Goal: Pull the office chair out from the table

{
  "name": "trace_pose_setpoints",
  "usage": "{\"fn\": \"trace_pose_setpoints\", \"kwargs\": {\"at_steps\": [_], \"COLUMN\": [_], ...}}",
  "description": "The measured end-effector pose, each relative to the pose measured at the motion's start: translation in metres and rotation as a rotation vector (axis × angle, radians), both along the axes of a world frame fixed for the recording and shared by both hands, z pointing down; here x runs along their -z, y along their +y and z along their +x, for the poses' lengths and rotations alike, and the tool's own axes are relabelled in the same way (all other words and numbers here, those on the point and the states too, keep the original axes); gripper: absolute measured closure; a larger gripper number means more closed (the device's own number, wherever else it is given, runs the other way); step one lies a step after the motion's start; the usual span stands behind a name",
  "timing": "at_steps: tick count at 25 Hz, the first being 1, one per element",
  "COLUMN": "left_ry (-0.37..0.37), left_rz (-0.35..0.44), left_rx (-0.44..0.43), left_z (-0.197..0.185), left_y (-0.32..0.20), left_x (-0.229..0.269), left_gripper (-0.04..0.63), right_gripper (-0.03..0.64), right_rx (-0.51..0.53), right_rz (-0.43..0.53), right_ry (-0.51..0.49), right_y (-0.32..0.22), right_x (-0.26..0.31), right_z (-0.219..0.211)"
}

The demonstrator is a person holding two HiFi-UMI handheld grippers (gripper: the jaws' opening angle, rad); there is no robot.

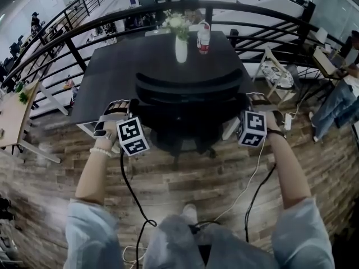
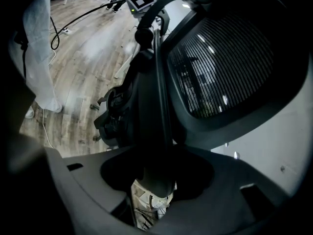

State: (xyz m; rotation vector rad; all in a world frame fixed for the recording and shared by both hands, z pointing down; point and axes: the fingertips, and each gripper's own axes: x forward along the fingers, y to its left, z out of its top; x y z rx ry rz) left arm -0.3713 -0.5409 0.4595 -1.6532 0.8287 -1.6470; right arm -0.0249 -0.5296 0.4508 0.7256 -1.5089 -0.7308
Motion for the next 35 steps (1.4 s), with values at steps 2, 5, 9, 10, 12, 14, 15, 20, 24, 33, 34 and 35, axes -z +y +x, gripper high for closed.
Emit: {"fn": "trace_pose_setpoints", "kwargs": {"at_steps": [2,5,9,10,12,14,15,20,24,33,34,35], "left_ry": [-0.002,-0.005,-0.002,-0.002,-0.006,-0.009,-0.007,0.007,-0.001,-0.026,-0.023,-0.016], "left_rz": [-0.002,0.001,0.0,0.0,0.001,0.001,0.001,0.014,0.019,0.031,0.03,0.031], "left_rx": [0.007,0.017,0.034,0.038,0.049,0.058,0.063,0.097,0.134,0.202,0.203,0.201], "left_z": [0.0,0.0,0.0,0.0,0.001,0.002,0.002,0.002,0.001,-0.008,-0.007,-0.003], "left_y": [0.009,0.026,0.055,0.063,0.08,0.099,0.109,0.16,0.195,0.285,0.297,0.309], "left_x": [0.0,0.001,0.001,0.001,0.001,-0.001,-0.001,0.001,-0.001,0.0,-0.001,-0.002], "left_gripper": [0.403,0.403,0.403,0.403,0.403,0.403,0.403,0.403,0.403,0.402,0.402,0.402], "right_gripper": [0.436,0.435,0.434,0.434,0.433,0.432,0.433,0.43,0.43,0.431,0.431,0.431], "right_rx": [0.003,0.009,0.022,0.027,0.034,0.038,0.043,0.064,0.083,0.156,0.157,0.153], "right_rz": [0.0,-0.001,0.004,0.009,0.017,0.022,0.023,0.031,0.025,0.065,0.07,0.074], "right_ry": [-0.002,-0.012,-0.013,-0.014,-0.029,-0.038,-0.04,-0.052,-0.069,-0.102,-0.099,-0.094], "right_y": [0.008,0.025,0.048,0.055,0.07,0.087,0.096,0.134,0.171,0.271,0.28,0.288], "right_x": [0.0,0.001,0.001,0.001,0.0,-0.001,-0.001,0.001,-0.002,0.001,0.001,0.0], "right_z": [-0.001,-0.001,0.0,0.0,0.0,0.002,0.001,0.002,0.001,-0.008,-0.006,-0.003]}}
